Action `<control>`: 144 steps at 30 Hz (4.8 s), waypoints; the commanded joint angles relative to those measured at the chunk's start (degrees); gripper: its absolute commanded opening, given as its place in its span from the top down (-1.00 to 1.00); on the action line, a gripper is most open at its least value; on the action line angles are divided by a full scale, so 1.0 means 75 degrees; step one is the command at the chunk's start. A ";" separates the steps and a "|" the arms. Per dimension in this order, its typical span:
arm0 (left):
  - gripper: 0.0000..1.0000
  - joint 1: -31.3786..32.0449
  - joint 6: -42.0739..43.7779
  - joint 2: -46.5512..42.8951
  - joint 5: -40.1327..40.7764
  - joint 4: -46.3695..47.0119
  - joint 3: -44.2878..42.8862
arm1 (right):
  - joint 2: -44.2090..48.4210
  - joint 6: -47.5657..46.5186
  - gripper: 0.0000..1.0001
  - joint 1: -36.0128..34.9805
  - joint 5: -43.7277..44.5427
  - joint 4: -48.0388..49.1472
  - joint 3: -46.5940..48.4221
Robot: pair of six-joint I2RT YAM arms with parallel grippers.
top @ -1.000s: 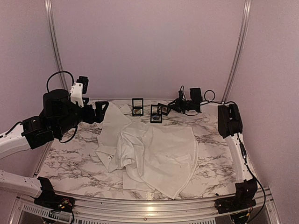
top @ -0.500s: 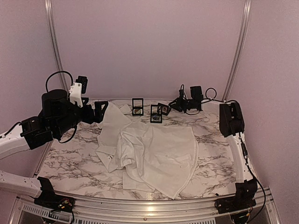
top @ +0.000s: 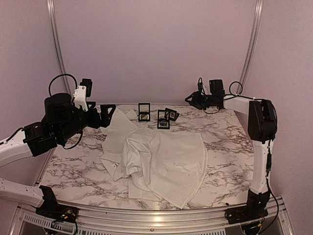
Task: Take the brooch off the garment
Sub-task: Smooth out the flattened clothing at the center of the board.
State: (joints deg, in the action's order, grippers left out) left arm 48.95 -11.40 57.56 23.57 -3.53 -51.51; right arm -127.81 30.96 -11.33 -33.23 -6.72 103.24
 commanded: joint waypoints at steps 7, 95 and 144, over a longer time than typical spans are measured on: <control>-0.98 -0.0284 -0.1304 0.0529 0.0012 0.0197 0.0029 | 0.2767 -0.0698 -0.65 -0.0134 0.1463 0.0461 -0.2825; 1.00 -0.4814 -0.1836 0.5325 -0.1111 -0.0481 -0.1065 | 0.4200 -0.0700 0.55 -0.2028 0.5039 0.0029 -0.7829; -0.98 -0.5036 -0.1849 0.2245 -0.2864 -0.2542 -0.0753 | 0.1361 -0.0403 -0.06 -0.9510 0.5896 -0.2886 -0.2741</control>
State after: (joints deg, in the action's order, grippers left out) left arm 10.11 -23.81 81.25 3.99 -18.50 -60.88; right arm -114.61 24.34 -83.07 10.09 -24.62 79.66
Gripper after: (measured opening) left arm 0.989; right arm 0.491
